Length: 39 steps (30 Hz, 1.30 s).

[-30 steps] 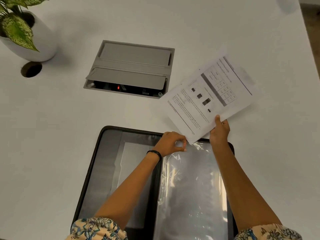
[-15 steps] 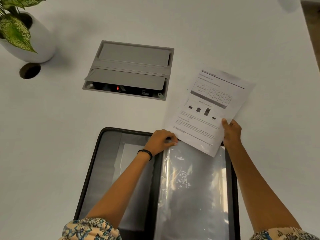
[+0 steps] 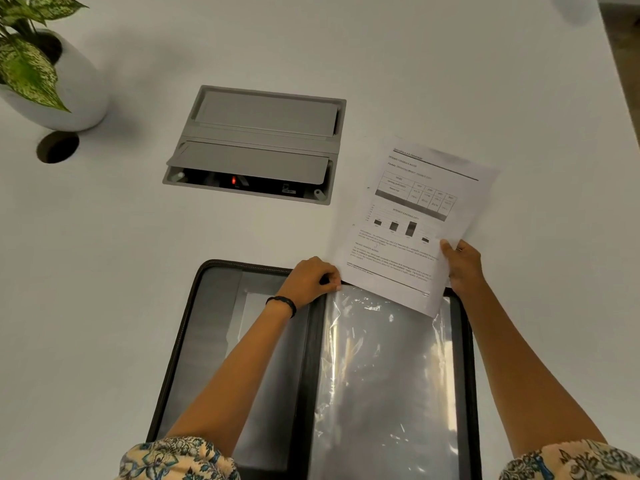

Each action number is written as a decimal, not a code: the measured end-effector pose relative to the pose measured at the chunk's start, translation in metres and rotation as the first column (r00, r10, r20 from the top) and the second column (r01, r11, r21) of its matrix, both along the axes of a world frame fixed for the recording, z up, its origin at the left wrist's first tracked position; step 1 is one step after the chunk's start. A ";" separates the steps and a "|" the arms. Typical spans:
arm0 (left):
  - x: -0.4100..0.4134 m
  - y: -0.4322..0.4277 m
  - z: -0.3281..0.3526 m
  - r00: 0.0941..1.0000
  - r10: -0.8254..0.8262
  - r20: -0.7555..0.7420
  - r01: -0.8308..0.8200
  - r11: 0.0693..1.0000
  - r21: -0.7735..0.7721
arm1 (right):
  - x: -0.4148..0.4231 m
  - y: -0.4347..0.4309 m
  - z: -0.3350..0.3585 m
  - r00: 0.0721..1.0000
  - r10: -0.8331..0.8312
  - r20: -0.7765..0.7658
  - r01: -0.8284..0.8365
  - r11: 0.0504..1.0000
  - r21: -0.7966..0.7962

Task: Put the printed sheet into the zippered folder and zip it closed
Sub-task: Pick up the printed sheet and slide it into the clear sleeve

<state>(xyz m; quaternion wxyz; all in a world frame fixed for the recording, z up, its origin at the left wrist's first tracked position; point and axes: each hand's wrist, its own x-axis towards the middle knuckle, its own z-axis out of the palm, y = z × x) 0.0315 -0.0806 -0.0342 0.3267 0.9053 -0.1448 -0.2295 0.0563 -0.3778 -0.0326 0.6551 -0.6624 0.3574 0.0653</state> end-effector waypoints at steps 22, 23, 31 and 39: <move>0.006 0.005 -0.001 0.998 -0.036 0.047 0.033 0.997 0.063 | 0.013 0.004 -0.006 0.981 0.190 -0.039 -0.192 0.979 -0.064; 0.005 0.005 -0.002 0.999 -0.027 0.033 0.025 0.999 0.048 | 0.013 0.004 -0.005 0.980 0.194 -0.039 -0.197 0.978 -0.067; 0.010 -0.008 -0.004 0.940 0.322 -0.110 -0.338 0.919 -0.204 | 0.006 0.000 -0.007 0.968 0.236 -0.081 -0.243 0.966 -0.091; 0.030 -0.032 -0.006 0.868 0.446 -0.218 -0.490 0.841 -0.229 | -0.001 -0.002 -0.004 0.932 0.353 -0.087 -0.363 0.919 -0.155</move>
